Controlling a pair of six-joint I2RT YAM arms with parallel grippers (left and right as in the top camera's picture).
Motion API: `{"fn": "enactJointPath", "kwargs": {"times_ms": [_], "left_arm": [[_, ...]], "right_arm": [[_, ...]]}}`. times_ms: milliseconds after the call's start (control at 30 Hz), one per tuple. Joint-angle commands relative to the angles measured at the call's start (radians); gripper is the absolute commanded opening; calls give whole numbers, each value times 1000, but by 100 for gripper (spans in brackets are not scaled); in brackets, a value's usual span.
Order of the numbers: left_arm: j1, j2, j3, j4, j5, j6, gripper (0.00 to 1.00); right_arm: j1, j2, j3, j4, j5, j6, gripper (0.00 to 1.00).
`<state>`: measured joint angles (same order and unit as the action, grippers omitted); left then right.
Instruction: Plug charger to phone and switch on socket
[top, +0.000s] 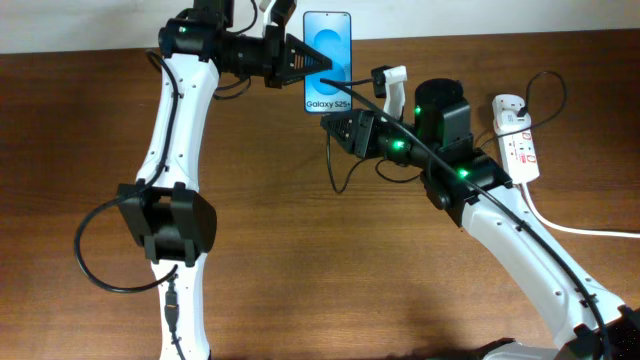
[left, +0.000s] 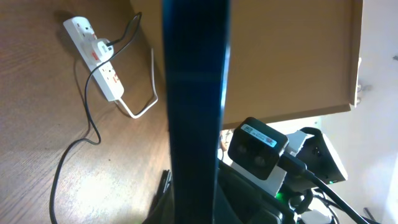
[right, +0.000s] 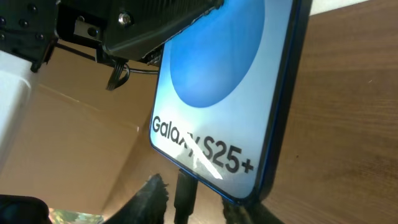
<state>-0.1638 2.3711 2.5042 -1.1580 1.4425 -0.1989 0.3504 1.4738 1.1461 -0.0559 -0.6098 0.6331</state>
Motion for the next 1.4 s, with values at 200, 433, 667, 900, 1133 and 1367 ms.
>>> {"fn": "enactJointPath", "kwargs": {"times_ms": [200,433,667,900,1133,1367], "left_arm": [[-6,-29,8,-46,-180,21,0],[-6,-27,-22,-221,-649,96,0],[-6,-26,-252,-122,-659,95,0],[-4,-26,-410,-12,-729,95,0],[-5,-26,-442,25,-796,95,0],[-5,-24,-442,40,-867,76,0]], "right_arm": [[-29,-1,31,-74,40,-54,62],[-64,-1,31,-253,50,-141,66],[-64,-1,30,-377,77,-185,67],[-63,-1,30,-436,99,-211,68],[-63,-1,30,-439,107,-212,68],[-63,-1,30,-445,107,-237,69]]}}
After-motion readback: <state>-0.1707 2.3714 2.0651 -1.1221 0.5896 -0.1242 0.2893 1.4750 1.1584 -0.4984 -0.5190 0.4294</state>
